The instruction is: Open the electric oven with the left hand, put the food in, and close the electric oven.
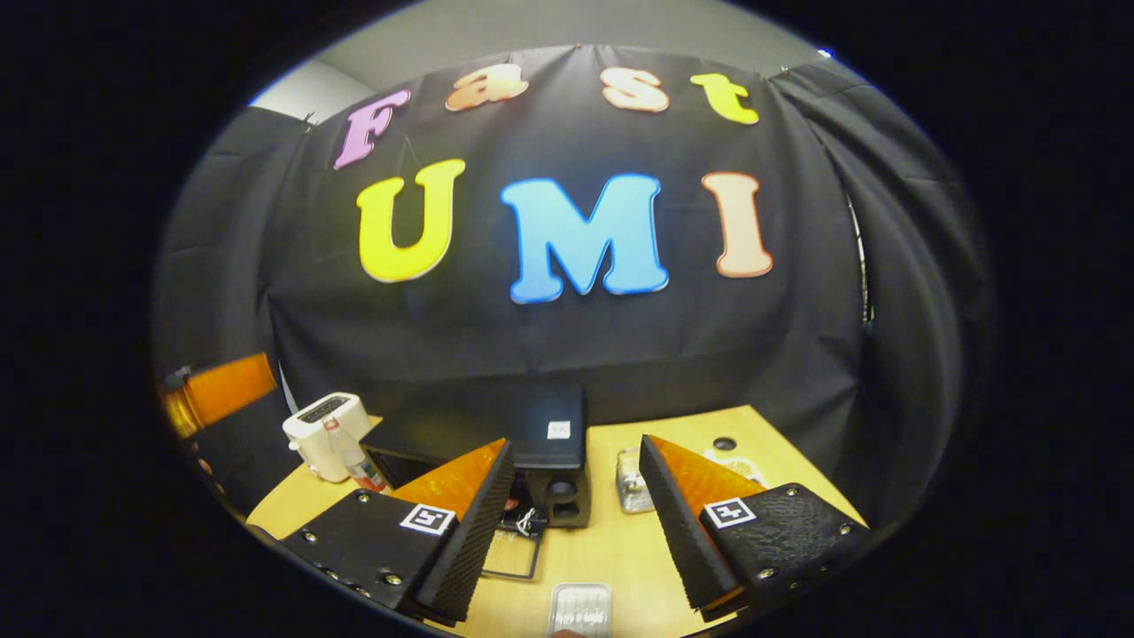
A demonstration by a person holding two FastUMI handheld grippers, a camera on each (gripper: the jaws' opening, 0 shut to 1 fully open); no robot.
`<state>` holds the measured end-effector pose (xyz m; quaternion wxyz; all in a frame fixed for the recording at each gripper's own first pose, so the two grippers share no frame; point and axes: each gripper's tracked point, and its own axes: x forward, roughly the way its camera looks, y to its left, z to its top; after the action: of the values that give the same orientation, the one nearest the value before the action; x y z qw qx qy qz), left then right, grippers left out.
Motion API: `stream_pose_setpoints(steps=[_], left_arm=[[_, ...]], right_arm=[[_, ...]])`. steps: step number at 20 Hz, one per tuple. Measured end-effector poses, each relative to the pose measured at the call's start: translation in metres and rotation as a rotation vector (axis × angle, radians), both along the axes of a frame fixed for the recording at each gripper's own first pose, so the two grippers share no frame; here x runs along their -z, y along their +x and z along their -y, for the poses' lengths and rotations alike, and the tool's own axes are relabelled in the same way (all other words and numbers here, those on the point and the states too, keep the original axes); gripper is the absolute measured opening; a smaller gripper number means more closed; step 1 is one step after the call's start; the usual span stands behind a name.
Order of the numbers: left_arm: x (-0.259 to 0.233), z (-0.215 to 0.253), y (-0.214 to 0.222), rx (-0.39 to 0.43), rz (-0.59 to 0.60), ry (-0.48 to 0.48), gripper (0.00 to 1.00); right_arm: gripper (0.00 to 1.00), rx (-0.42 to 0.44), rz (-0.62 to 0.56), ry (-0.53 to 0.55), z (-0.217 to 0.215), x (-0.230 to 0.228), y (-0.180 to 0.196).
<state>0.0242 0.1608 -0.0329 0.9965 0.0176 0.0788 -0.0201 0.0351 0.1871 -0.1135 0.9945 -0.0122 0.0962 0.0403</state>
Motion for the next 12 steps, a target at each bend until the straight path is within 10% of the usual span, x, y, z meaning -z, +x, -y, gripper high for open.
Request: stream_pose_setpoints(steps=[12], left_arm=[[-0.059,0.041,0.003,-0.044,0.119,-0.010,1.00]], right_arm=[[0.87,0.005,0.158,-0.014,0.052,-0.095,-0.011]])
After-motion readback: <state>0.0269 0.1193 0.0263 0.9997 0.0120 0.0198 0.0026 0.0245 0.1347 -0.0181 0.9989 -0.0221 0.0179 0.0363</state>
